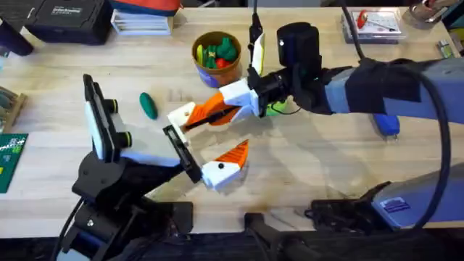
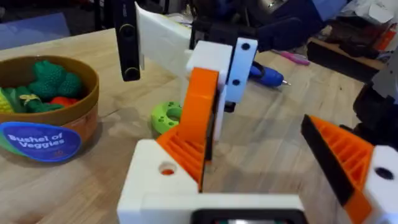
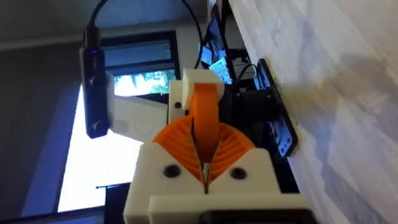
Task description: Pick up the gripper from the table and insert it into the empty holder that is missing its gripper. Then pick up a screw, insert it into the mounting hole, and use the screwdriver to tighten it. Finally, clean up the table by picking up the vegetable and placing it into the bucket.
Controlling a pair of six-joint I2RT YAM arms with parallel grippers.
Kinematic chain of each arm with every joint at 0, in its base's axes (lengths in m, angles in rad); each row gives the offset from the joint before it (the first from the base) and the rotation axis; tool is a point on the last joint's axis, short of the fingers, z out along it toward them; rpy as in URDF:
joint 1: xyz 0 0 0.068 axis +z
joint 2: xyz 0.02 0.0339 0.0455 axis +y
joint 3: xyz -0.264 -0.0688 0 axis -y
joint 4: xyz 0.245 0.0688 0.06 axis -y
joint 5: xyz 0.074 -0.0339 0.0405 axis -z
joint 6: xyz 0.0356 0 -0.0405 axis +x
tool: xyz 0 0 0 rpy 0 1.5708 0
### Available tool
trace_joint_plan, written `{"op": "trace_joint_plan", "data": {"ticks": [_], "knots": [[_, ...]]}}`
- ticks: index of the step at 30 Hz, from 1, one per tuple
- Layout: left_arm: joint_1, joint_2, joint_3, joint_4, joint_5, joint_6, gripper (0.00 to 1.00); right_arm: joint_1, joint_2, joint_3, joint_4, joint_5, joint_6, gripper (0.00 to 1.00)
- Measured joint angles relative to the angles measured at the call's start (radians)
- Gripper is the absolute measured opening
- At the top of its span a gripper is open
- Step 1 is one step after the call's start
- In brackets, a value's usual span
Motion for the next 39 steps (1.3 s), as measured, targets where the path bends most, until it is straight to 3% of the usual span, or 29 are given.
{"op": "trace_joint_plan", "data": {"ticks": [12,26,33,39], "knots": [[0.001,0.003,0.0,-0.002,-0.021,-0.028,0.985,0.02,-0.002,0.006,0.01,0.126,0.043,0.006],[0.006,0.003,0.0,-0.002,-0.041,-0.035,0.986,0.035,-0.008,0.01,0.013,0.173,0.053,0.01],[0.0,0.003,0.0,0.0,-0.017,-0.024,0.985,0.048,-0.007,0.01,0.005,0.186,0.045,0.234],[-0.001,0.003,0.0,0.0,-0.017,-0.021,0.986,0.05,-0.007,0.01,0.003,0.194,0.045,0.295]]}}
